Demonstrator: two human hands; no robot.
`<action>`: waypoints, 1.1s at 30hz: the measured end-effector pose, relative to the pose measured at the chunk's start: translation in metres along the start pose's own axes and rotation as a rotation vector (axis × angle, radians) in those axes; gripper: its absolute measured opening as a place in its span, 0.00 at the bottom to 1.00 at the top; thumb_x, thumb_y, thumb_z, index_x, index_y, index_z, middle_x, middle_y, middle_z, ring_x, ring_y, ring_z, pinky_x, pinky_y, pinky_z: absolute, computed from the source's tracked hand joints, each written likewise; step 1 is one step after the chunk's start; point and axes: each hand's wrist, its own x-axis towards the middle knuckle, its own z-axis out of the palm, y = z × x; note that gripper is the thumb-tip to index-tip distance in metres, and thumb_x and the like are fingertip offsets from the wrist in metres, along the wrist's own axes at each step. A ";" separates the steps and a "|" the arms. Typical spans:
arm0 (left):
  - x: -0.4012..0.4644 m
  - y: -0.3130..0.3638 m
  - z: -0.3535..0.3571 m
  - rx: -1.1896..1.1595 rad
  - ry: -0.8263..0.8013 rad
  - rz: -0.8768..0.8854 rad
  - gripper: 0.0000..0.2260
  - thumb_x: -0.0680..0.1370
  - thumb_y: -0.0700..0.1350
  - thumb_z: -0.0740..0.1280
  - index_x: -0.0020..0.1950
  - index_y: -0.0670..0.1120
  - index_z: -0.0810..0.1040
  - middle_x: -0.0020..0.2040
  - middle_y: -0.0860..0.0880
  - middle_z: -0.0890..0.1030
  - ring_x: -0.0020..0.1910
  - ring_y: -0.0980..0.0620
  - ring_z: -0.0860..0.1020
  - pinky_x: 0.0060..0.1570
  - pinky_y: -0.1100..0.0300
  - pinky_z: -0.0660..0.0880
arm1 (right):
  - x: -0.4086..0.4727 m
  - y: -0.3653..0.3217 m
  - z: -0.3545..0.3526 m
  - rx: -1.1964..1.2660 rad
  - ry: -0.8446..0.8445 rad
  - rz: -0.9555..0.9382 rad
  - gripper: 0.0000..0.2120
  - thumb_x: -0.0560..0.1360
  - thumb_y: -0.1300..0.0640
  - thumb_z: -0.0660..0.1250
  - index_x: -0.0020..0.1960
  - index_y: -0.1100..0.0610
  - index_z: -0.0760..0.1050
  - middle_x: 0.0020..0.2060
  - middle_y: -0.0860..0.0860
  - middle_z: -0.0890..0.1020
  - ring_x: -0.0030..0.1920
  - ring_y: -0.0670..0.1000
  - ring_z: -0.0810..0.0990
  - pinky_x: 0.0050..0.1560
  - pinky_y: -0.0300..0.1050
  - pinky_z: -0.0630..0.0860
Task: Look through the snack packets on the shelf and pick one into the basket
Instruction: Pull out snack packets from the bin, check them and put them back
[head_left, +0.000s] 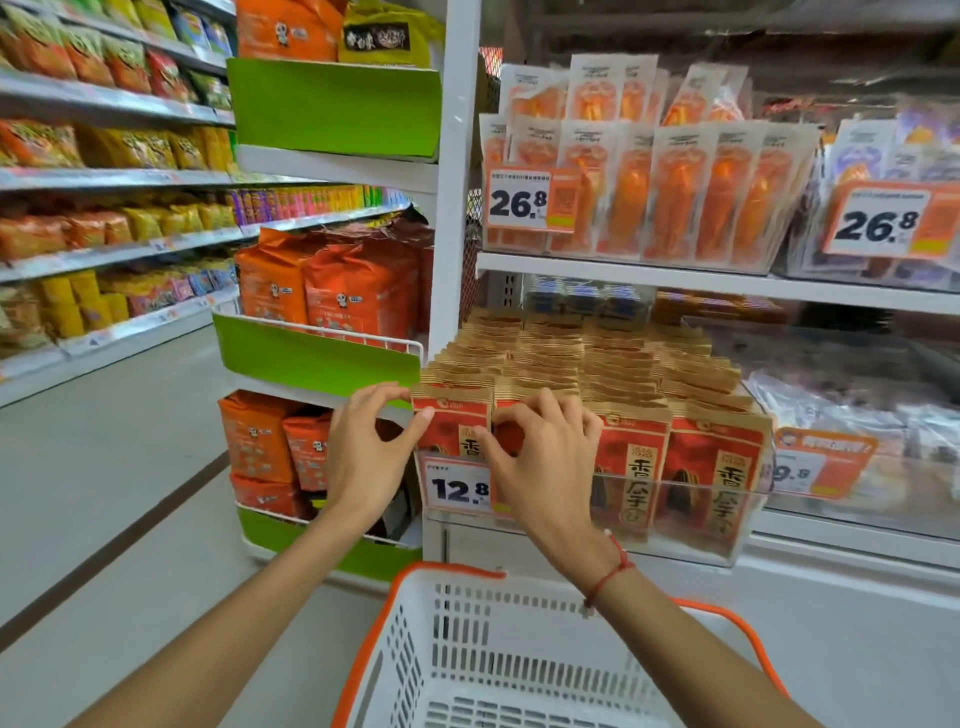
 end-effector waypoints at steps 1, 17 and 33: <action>0.000 0.001 0.000 -0.021 0.004 -0.002 0.12 0.76 0.54 0.70 0.56 0.53 0.77 0.58 0.54 0.75 0.63 0.53 0.71 0.59 0.59 0.68 | 0.002 -0.003 0.001 0.011 -0.004 0.035 0.07 0.70 0.45 0.75 0.42 0.49 0.82 0.40 0.45 0.77 0.47 0.51 0.73 0.53 0.42 0.57; 0.015 0.028 -0.002 -0.411 -0.082 -0.028 0.12 0.77 0.51 0.69 0.59 0.52 0.75 0.54 0.57 0.80 0.54 0.61 0.77 0.51 0.68 0.72 | 0.022 -0.032 -0.009 0.420 0.071 0.317 0.05 0.78 0.45 0.65 0.52 0.41 0.78 0.44 0.37 0.78 0.51 0.42 0.70 0.50 0.40 0.51; -0.049 0.066 -0.062 -0.694 -0.079 -0.236 0.09 0.77 0.46 0.70 0.55 0.49 0.76 0.49 0.53 0.84 0.44 0.60 0.83 0.42 0.64 0.80 | -0.014 -0.026 -0.058 0.766 -0.407 0.176 0.18 0.77 0.50 0.68 0.65 0.48 0.70 0.56 0.43 0.79 0.53 0.40 0.79 0.52 0.42 0.80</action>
